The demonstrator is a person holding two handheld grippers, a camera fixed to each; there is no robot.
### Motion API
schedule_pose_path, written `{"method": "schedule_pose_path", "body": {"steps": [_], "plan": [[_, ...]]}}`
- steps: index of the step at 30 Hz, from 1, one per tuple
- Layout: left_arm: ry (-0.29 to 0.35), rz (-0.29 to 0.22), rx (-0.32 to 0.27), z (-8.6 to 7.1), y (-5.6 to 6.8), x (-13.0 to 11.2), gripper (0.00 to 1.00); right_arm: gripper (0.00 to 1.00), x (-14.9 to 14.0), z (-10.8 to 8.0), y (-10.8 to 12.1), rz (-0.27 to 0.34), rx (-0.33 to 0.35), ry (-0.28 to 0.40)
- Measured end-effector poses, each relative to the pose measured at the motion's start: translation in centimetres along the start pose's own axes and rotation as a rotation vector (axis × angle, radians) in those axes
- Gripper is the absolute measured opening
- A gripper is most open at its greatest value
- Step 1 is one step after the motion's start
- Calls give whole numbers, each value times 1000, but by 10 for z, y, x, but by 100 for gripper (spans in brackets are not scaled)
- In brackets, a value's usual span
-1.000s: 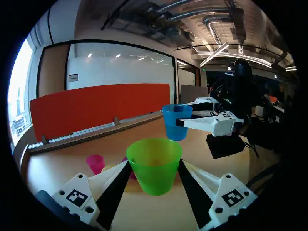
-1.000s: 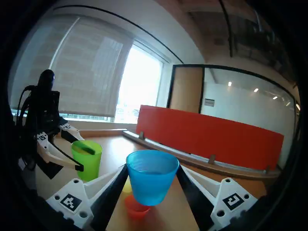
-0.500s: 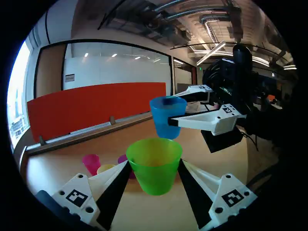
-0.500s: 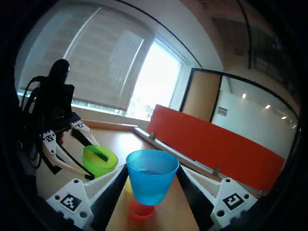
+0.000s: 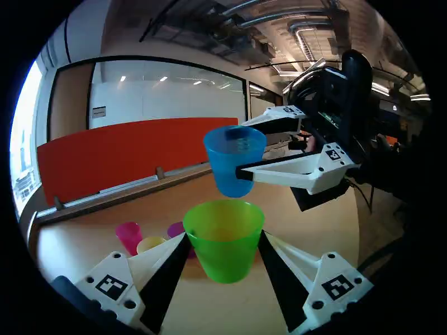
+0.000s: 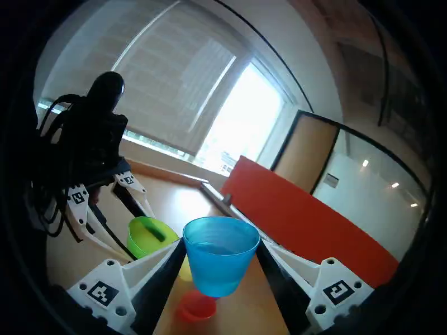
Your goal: Pour water
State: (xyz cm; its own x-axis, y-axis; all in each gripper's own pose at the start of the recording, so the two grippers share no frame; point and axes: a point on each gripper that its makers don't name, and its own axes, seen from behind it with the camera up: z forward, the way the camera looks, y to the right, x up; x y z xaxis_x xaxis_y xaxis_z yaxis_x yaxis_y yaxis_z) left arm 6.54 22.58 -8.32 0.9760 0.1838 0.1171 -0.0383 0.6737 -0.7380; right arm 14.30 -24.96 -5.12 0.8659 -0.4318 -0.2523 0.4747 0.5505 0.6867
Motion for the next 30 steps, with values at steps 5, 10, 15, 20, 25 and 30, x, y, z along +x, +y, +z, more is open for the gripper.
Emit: {"method": "schedule_pose_path", "body": {"steps": [5,10,15,20,25,30], "plan": [[1,5,-4,0,2,0,84,92,4,3,-3,-59,9,1],[-3,10,-6,1,4,-1,83,91,6,6,-4,-106,14,-2],[-5,13,-9,2,5,-2,84,92,6,8,-5,-150,17,-7],[-4,13,-12,3,6,-1,84,92,7,9,-4,-196,14,-11],[-5,14,-15,5,7,-2,84,92,8,9,-3,-244,12,-16],[-6,13,-18,5,8,-3,84,92,7,9,-2,-283,13,-24]]}}
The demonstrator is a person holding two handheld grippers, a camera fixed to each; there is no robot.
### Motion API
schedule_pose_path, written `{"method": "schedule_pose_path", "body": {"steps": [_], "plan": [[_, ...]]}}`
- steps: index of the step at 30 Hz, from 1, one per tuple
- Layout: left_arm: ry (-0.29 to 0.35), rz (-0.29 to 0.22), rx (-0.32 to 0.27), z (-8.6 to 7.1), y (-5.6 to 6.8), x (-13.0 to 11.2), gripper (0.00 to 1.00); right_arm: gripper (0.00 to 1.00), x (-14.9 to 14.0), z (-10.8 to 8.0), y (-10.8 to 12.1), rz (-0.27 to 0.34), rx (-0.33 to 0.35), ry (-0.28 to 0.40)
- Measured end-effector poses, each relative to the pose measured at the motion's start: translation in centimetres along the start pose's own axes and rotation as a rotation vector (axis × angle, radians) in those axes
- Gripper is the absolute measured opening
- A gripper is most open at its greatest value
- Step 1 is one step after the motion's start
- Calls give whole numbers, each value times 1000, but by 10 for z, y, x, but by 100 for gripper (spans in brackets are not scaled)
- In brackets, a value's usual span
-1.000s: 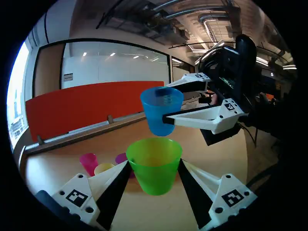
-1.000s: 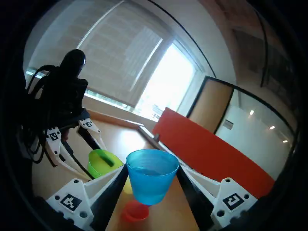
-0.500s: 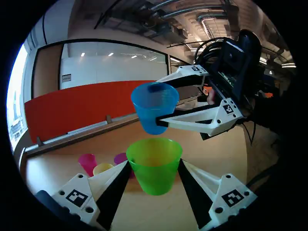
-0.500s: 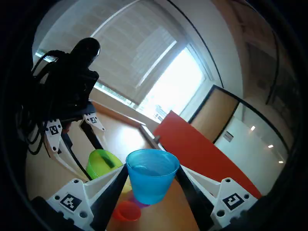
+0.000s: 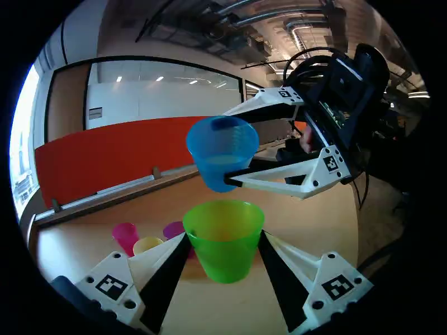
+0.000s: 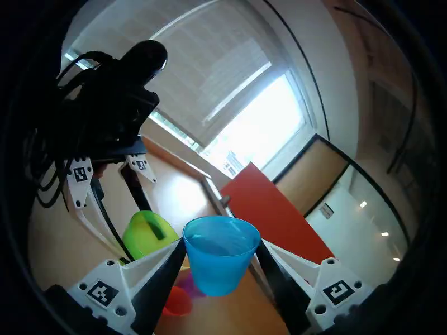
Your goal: Pour water
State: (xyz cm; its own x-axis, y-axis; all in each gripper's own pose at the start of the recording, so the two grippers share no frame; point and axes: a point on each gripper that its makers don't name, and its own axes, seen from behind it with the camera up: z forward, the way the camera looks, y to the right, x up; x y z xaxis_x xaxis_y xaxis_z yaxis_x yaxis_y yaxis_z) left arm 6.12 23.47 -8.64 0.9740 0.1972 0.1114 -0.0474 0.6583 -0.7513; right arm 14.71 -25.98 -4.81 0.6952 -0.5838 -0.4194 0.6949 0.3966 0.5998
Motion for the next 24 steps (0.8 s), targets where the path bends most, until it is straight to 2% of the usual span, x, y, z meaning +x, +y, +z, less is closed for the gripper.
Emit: {"method": "schedule_pose_path", "body": {"steps": [24], "plan": [[7,9,-15,1,7,3,84,92,-1,3,7,-185,11,-31]]}}
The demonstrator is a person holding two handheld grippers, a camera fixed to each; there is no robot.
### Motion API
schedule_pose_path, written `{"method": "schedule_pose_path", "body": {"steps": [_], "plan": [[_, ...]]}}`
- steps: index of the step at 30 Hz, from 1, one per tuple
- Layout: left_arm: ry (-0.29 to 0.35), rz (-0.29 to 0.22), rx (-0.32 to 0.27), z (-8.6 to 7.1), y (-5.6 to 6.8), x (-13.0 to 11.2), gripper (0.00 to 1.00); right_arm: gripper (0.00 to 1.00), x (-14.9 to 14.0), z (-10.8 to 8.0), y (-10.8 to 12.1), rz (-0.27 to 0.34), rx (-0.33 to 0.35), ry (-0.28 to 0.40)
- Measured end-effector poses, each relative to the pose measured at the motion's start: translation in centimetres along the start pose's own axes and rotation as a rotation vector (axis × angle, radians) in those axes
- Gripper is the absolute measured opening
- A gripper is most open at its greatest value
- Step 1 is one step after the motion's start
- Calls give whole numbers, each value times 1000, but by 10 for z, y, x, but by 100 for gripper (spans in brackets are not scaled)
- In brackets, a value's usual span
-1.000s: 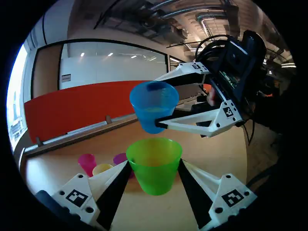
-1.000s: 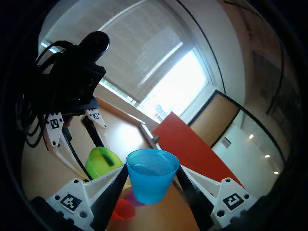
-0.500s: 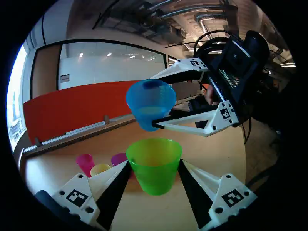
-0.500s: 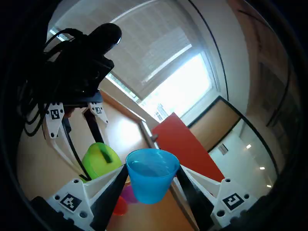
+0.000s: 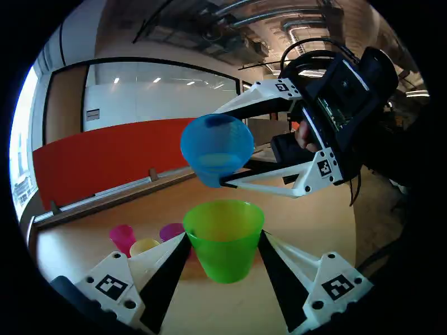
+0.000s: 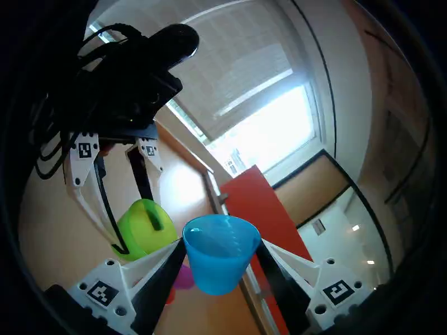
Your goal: Pour water
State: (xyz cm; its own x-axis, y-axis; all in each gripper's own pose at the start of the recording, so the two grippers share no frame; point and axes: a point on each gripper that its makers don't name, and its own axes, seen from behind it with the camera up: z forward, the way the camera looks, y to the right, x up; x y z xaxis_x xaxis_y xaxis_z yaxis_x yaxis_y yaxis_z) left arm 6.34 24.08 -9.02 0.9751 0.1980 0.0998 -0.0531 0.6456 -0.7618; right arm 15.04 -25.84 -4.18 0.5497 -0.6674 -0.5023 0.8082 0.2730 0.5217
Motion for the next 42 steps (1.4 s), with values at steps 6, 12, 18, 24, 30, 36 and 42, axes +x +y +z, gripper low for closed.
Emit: {"method": "schedule_pose_path", "body": {"steps": [6,12,18,24,30,36,42], "plan": [[0,1,-5,1,2,0,83,92,0,1,1,-36,2,-6],[1,3,-8,2,3,1,83,92,0,0,2,-74,2,-12],[4,2,-11,3,5,2,83,92,0,0,3,-107,4,-16],[4,6,-14,4,7,3,84,92,0,0,3,-142,4,-21],[5,6,-18,5,8,5,84,92,0,-1,3,-172,4,-24],[2,12,-21,6,10,5,84,92,-1,-2,6,-183,0,-26],[1,11,-23,7,11,5,84,92,-2,-3,6,-200,1,-30]]}}
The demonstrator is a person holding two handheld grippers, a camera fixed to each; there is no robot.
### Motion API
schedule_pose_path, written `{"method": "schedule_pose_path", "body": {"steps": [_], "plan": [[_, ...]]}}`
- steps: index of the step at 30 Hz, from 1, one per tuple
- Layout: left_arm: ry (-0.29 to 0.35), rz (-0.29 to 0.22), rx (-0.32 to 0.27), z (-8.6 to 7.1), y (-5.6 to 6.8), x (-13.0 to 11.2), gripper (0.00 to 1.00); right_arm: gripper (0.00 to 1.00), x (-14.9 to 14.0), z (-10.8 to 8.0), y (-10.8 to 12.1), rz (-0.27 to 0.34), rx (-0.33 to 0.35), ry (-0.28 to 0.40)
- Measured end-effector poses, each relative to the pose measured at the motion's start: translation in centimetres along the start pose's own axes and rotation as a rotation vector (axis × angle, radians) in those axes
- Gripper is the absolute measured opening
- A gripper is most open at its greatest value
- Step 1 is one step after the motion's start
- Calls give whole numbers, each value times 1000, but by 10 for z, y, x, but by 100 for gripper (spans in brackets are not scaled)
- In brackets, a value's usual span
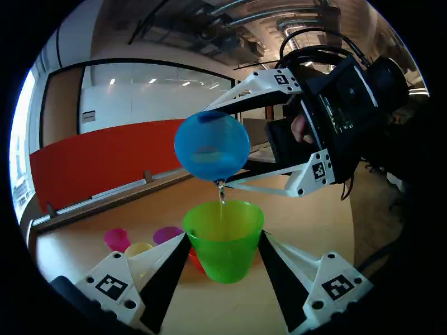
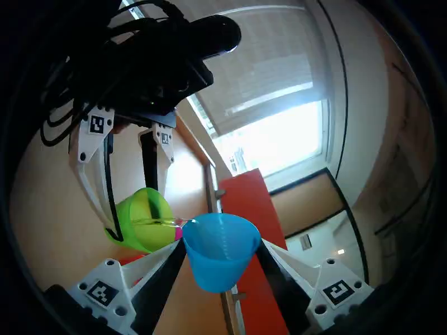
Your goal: Pour water
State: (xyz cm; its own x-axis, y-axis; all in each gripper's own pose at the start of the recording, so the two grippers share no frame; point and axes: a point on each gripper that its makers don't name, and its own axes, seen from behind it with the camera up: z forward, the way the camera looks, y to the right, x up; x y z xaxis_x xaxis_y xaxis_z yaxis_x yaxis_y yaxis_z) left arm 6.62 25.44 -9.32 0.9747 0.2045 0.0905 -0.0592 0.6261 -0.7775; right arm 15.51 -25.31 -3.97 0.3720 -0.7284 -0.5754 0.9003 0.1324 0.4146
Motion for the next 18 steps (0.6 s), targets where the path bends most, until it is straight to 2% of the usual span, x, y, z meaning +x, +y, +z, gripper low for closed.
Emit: {"method": "schedule_pose_path", "body": {"steps": [18], "plan": [[2,0,-5,2,1,1,83,92,-1,-2,5,-55,-6,-4]]}}
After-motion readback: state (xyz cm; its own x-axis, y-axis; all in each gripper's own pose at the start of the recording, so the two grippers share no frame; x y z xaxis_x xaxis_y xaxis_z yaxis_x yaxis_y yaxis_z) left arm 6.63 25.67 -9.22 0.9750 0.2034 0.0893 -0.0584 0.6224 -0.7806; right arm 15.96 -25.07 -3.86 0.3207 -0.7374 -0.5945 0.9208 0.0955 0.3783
